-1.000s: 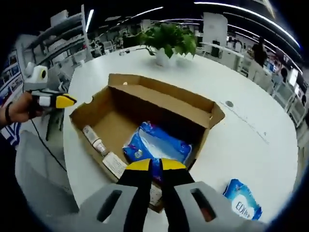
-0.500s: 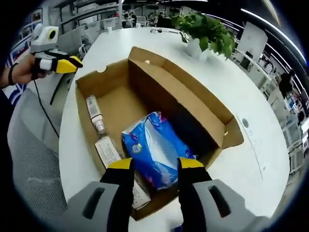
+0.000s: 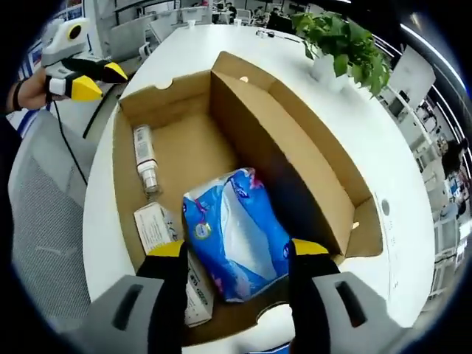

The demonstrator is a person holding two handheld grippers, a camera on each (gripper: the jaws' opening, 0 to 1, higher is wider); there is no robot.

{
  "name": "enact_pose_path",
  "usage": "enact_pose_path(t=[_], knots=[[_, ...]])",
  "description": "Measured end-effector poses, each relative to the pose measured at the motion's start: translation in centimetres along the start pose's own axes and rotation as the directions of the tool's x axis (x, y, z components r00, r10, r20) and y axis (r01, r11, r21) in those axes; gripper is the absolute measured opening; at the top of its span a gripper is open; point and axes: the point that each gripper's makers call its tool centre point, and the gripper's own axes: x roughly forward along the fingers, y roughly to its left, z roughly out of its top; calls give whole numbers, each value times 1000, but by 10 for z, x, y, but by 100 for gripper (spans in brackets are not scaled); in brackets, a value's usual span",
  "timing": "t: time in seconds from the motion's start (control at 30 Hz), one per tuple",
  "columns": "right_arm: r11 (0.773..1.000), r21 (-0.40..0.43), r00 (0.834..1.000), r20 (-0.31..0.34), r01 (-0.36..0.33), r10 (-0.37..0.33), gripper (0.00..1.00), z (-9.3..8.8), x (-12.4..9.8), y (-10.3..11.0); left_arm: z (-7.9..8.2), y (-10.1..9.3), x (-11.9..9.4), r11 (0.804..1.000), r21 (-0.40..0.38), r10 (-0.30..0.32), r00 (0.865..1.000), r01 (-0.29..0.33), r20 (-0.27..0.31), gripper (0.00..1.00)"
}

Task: Operate the shoe box by opening the lid, removing the specified soft item, and placing it in the target area until the item is outside and the box remains undamaged.

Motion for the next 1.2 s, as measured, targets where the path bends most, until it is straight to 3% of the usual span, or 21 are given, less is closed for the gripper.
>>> enact_pose_path(t=[0.3, 0.57, 0.73, 0.9, 1.2], knots=[[999, -26, 999, -39, -20, 19, 55, 4, 22, -2, -12, -12, 5, 995, 97, 4, 999, 0, -39, 36], [999, -19, 995, -89, -42, 40, 54, -4, 45, -6, -16, -4, 6, 993, 113, 40, 998, -35, -40, 38], [997, -56, 991, -131, -47, 39, 54, -10, 59, -6, -18, -1, 5, 991, 120, 58, 997, -52, -43, 39], [997, -66, 988, -156, -28, 17, 59, -12, 73, -10, -20, 2, 3, 991, 114, 71, 996, -65, -48, 39], [999, -42, 989, -148, -29, 23, 55, -11, 68, -7, -19, 0, 3, 986, 152, 76, 996, -69, -46, 40]])
